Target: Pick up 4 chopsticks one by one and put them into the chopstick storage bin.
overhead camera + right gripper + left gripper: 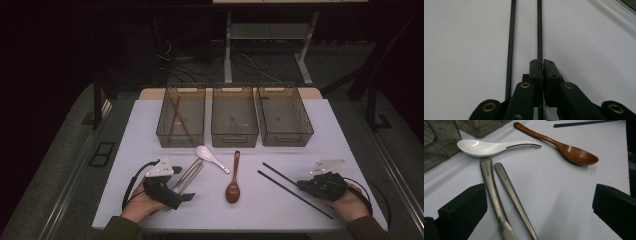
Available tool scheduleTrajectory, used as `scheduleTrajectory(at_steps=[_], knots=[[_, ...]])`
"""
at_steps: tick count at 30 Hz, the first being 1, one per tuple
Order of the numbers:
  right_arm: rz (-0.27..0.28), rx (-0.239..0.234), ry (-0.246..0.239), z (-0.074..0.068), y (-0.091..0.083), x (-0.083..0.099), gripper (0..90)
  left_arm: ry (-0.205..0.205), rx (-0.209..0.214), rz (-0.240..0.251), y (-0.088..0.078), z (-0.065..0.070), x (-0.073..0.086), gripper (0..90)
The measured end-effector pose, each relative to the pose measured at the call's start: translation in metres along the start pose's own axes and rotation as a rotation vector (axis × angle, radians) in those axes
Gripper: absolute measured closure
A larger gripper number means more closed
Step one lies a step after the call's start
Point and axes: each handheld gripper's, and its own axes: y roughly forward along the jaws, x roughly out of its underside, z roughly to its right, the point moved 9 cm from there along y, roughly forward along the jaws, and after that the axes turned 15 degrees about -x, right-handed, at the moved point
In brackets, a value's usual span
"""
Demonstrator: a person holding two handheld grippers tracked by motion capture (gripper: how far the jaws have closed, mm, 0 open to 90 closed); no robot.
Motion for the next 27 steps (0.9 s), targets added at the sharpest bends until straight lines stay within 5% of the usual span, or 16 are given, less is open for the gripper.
scheduleTrajectory(at_steps=[27], knots=[[0.132,-0.068,0.024,-0.003,-0.016,-0.017,86.4,0.0,-0.001,0.004,-0.001,0.0,-0.001,0.0]])
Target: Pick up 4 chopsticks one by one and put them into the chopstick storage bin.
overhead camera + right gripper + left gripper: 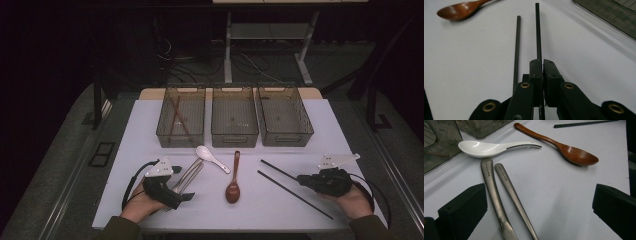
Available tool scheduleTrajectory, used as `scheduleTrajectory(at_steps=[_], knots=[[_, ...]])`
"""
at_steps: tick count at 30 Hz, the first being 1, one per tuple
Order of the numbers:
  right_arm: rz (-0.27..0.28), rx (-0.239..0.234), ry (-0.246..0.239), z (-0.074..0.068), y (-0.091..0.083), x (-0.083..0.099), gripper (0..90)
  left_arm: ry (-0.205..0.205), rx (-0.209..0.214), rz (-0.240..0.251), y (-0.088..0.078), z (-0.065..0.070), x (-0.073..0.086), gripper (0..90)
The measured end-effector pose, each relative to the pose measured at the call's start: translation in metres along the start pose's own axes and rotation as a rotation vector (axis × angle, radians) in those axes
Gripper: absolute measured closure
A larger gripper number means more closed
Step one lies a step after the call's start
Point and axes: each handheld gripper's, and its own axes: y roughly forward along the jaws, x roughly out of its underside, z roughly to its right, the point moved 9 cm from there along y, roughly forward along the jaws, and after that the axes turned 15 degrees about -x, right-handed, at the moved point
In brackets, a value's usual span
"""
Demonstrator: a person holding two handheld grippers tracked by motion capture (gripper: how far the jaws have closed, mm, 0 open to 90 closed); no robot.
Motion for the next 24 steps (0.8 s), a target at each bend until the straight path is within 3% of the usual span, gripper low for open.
scheduleTrajectory(at_steps=[11,24], knots=[[0.066,-0.021,-0.015,-0.004,-0.004,-0.018,86.4,-0.004,-0.001,-0.002,0.001,-0.001,0.0,0.0],[0.101,-0.033,-0.043,-0.011,-0.001,-0.044,86.4,0.001,0.0,-0.002,0.001,0.0,0.0,0.0]])
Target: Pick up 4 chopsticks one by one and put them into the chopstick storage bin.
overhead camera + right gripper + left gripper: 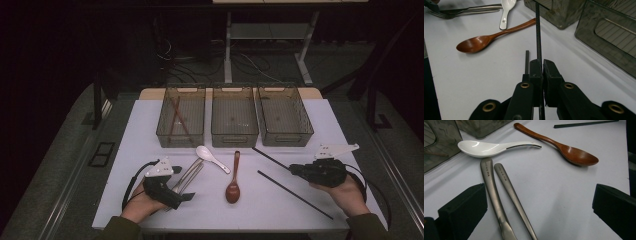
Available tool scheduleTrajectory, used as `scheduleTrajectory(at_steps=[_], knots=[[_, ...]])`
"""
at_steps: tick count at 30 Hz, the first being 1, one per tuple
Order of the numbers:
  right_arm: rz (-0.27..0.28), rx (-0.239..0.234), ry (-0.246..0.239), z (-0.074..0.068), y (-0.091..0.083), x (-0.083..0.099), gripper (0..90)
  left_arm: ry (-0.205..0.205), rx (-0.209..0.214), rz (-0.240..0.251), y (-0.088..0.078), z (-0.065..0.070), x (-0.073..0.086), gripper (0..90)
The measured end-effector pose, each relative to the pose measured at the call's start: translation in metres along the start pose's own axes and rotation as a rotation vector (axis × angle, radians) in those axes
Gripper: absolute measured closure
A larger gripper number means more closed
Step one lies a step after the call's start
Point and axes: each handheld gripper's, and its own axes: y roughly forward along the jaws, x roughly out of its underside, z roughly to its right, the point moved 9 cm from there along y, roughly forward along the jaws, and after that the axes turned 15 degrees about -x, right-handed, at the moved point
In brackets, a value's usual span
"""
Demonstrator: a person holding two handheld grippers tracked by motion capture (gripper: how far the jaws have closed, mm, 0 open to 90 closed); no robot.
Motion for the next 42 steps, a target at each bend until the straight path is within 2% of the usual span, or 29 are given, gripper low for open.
scheduleTrajectory(at_steps=[16,25,29,35,39,42], knots=[[0.047,-0.016,-0.018,-0.004,0.011,-0.032,86.4,-0.004,0.001,0.001,0.0,0.0,0.0,0.0],[0.041,-0.019,-0.031,-0.003,0.029,-0.051,86.4,-0.008,0.008,0.008,0.0,0.0,-0.001,0.0],[0.046,-0.011,-0.02,0.0,0.039,-0.062,86.3,-0.006,0.008,0.014,-0.001,0.001,-0.002,0.0],[0.018,-0.004,-0.022,0.003,0.053,-0.072,86.4,-0.007,0.008,0.019,-0.001,0.0,-0.003,0.0],[0.034,-0.024,-0.018,0.003,0.062,-0.08,86.4,-0.016,0.013,0.018,-0.002,0.001,-0.003,0.0],[0.029,-0.02,-0.021,0.004,0.068,-0.087,86.4,-0.022,0.013,0.024,-0.002,0.001,-0.004,0.0]])
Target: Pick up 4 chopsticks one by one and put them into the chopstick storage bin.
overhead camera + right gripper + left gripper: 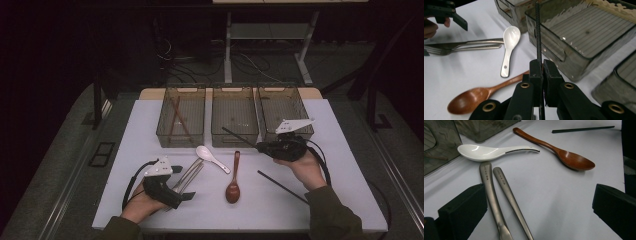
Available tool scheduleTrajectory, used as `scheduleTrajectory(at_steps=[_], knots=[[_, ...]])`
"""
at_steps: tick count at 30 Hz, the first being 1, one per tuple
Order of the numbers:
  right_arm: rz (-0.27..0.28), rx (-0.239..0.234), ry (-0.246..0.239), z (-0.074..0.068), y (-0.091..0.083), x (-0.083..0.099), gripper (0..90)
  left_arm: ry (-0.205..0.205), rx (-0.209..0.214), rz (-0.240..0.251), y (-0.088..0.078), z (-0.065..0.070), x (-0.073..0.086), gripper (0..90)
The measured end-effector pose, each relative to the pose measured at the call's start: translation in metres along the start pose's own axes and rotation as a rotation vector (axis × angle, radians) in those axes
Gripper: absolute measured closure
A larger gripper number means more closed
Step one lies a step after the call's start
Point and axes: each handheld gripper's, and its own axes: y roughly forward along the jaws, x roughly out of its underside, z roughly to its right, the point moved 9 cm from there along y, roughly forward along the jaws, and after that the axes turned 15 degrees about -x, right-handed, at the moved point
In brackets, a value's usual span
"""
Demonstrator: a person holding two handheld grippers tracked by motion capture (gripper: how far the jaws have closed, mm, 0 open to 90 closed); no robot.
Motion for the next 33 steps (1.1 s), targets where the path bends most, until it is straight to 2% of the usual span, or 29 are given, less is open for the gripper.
scheduleTrajectory(at_steps=[15,22,33], knots=[[-0.011,0.045,-0.001,0.01,0.024,-0.041,86.4,-0.003,0.007,0.002,0.001,0.0,0.001,0.0],[-0.009,0.053,0.002,0.012,0.038,-0.065,86.3,-0.006,0.006,0.004,0.0,0.0,0.001,0.0],[-0.02,0.057,0.013,0.017,0.065,-0.092,86.3,-0.017,0.008,0.011,0.0,0.0,0.0,0.0]])
